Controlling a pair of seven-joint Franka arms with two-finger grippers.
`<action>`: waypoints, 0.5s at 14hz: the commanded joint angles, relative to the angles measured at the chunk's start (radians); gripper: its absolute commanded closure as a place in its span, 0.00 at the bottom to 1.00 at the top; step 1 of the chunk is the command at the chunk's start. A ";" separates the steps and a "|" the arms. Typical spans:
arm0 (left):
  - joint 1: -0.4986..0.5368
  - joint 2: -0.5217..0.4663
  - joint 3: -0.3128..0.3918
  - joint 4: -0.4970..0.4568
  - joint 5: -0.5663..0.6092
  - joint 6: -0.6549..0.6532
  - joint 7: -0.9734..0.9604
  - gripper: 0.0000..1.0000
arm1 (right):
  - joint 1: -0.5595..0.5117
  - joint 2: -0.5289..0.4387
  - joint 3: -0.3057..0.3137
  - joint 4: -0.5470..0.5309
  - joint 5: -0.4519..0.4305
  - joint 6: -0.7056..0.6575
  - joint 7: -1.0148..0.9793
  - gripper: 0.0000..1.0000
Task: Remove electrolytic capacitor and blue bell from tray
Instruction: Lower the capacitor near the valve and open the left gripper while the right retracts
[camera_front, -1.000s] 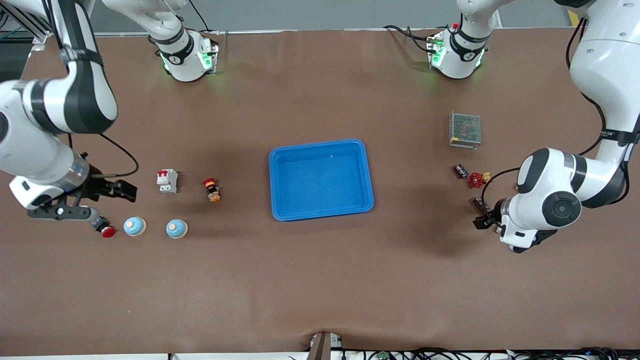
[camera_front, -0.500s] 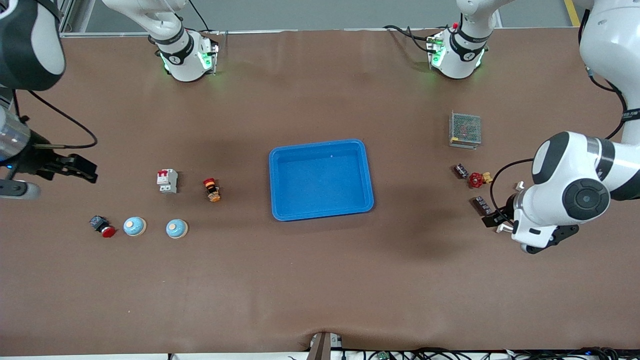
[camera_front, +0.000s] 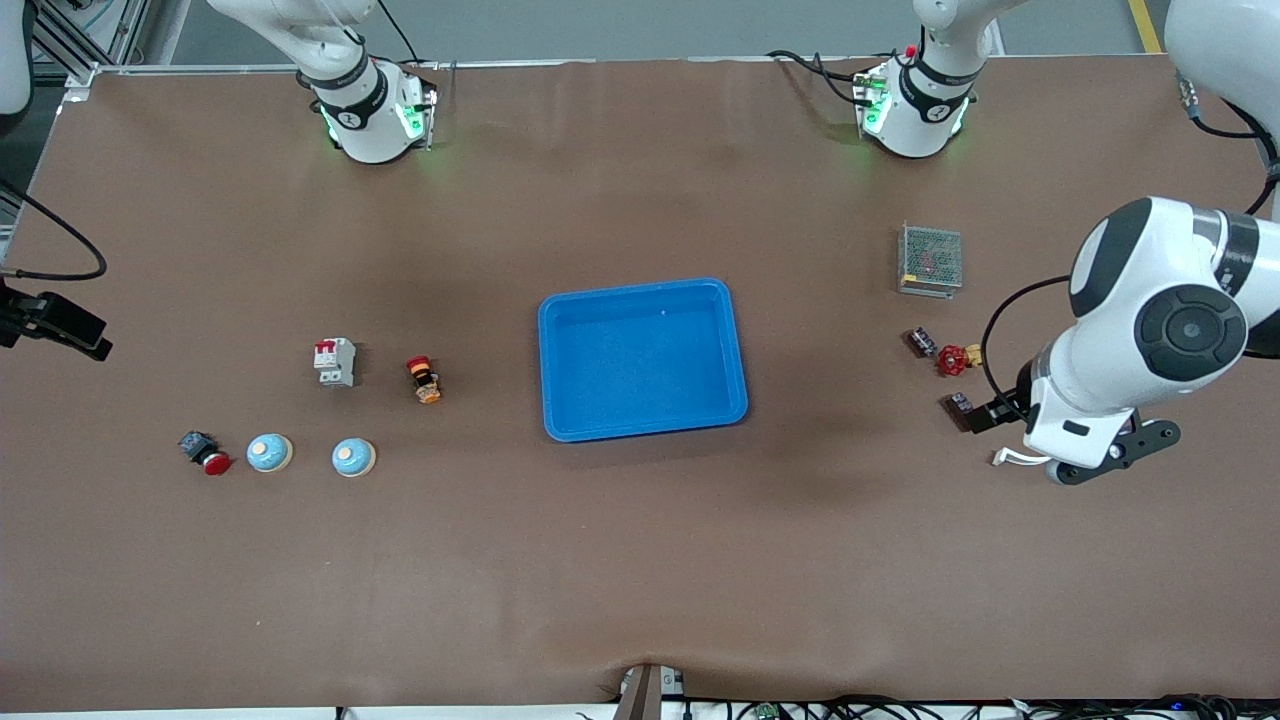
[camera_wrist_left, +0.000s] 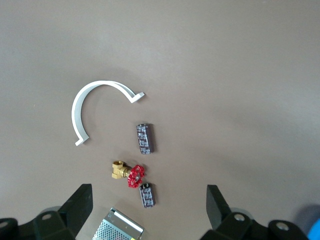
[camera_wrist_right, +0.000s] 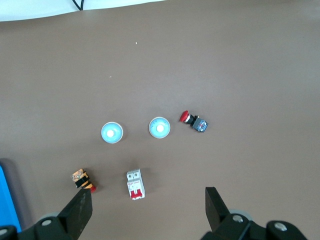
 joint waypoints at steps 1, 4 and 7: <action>0.010 -0.046 -0.027 0.006 -0.012 -0.027 0.021 0.00 | -0.016 -0.012 0.014 0.024 0.022 -0.040 0.008 0.00; 0.006 -0.106 -0.029 0.006 -0.032 -0.050 0.019 0.00 | -0.041 -0.012 0.014 0.029 0.053 -0.047 0.007 0.00; 0.001 -0.156 -0.023 0.004 -0.078 -0.060 0.031 0.00 | -0.039 -0.012 0.016 0.031 0.053 -0.047 0.005 0.00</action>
